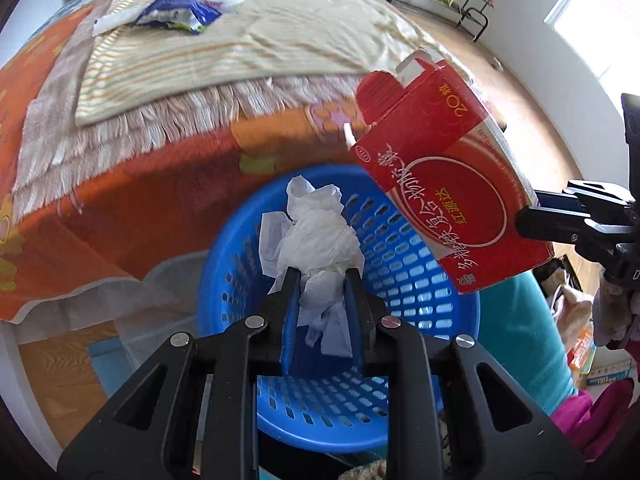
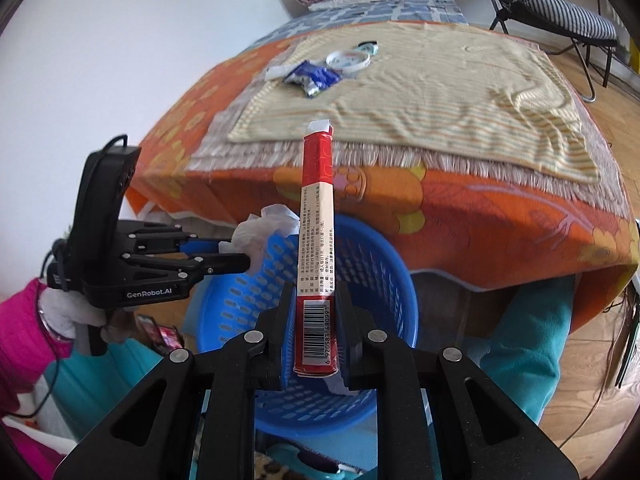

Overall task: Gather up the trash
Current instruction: 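Carry tissue and tube box to the wastebasket and open both tools to drop them, then move both tools back over the towel toward the blue snack wrapper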

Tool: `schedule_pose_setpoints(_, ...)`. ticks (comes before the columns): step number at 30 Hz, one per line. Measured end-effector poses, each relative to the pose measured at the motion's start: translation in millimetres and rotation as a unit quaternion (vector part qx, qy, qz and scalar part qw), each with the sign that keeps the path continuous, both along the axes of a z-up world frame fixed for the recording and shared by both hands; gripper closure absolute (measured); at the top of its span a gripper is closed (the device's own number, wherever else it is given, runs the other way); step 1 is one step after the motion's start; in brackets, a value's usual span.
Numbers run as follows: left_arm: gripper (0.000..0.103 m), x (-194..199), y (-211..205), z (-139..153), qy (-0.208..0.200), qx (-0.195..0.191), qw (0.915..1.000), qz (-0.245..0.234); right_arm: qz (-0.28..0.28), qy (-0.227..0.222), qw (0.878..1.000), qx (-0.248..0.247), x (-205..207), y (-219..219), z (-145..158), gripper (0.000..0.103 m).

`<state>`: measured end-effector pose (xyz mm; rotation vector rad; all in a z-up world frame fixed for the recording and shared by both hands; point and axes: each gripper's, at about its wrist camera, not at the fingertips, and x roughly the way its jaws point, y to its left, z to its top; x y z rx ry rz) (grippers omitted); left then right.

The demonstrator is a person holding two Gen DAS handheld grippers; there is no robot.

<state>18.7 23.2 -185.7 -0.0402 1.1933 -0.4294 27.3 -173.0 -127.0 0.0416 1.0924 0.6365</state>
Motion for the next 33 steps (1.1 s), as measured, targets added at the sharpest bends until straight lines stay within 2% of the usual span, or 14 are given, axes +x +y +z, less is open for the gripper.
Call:
schedule_pose_setpoints(8,0.082,-5,-11,-14,0.017,0.021,0.9995,-0.019,0.007,0.024,1.000,-0.016,-5,6,-21,0.087)
schedule_pose_setpoints(9,0.080,-5,-11,-15,0.019,0.024,0.9993,-0.019,0.006,0.028,0.999,-0.015,-5,6,-23,0.086)
schedule_pose_setpoints(13,0.057,-2,-15,-19,0.026,0.030,0.9991,-0.016,0.002,0.043,0.999,-0.017,-4,8,-30,0.086)
schedule_pose_setpoints(16,0.057,-1,-16,-21,0.027,0.032,0.9990,-0.016,-0.002,0.057,0.998,-0.019,-2,6,-35,0.084)
schedule_pose_setpoints(21,0.056,3,-15,-25,0.035,0.037,0.9987,-0.007,-0.015,0.061,0.998,-0.023,3,4,-36,0.064)
schedule_pose_setpoints(27,0.051,9,-8,-23,0.034,0.032,0.9989,0.004,-0.020,0.052,0.998,-0.024,7,3,-32,0.050)
schedule_pose_setpoints(33,0.051,21,0,-11,0.017,0.018,0.9995,0.021,-0.031,0.037,0.999,-0.019,18,1,-22,0.044)
